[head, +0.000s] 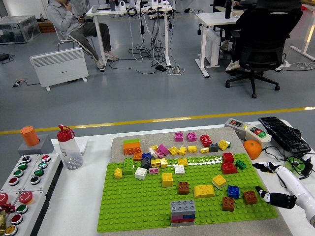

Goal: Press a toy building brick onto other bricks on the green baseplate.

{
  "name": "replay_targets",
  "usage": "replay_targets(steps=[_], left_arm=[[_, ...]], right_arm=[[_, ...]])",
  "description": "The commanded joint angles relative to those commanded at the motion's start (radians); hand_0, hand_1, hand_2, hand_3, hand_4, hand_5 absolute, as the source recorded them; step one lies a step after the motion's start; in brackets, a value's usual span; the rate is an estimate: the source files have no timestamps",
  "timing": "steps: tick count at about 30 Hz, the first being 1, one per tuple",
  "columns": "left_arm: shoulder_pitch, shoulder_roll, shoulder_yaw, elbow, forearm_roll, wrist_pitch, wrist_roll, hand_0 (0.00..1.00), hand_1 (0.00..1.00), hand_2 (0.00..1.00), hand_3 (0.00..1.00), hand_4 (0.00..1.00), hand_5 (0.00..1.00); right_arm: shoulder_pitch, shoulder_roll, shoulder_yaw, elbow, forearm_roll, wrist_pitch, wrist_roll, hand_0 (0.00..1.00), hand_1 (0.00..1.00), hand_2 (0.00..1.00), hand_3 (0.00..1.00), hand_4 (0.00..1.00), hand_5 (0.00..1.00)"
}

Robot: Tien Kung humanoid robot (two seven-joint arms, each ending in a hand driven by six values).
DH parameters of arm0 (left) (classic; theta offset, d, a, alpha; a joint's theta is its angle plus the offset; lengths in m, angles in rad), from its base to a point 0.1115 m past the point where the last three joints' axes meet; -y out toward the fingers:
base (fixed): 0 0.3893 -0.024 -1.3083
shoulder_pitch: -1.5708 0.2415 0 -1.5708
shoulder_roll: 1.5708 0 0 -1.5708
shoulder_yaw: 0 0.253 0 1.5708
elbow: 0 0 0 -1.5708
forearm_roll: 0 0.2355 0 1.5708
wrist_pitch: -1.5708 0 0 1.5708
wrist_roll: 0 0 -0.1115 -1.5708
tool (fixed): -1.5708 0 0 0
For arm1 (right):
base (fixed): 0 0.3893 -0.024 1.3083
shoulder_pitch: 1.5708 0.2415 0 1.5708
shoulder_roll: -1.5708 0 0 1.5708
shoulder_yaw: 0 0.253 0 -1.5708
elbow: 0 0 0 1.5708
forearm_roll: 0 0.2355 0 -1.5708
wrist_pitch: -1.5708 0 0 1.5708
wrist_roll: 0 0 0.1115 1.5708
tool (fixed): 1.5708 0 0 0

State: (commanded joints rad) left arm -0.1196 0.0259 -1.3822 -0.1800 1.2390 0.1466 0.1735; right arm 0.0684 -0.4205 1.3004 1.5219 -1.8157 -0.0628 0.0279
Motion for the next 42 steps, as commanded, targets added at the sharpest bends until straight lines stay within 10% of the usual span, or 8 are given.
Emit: replay_targets(steps=[13,42], left_arm=[[-0.001,0.000,0.002,0.000,0.000,0.000,0.001,0.659,0.680,0.705,0.576,0.299,0.998],[-0.003,-0.001,0.003,0.000,-0.001,0.000,0.002,0.657,0.680,0.705,0.576,0.299,0.998]], right_arm=[[0.044,-0.026,-0.077,-0.024,-0.266,0.049,-0.068,0.866,0.789,0.759,0.712,0.663,0.002],[0.095,-0.019,-0.122,-0.099,-0.324,0.078,-0.102,0.879,0.799,0.775,0.712,0.664,0.002]])
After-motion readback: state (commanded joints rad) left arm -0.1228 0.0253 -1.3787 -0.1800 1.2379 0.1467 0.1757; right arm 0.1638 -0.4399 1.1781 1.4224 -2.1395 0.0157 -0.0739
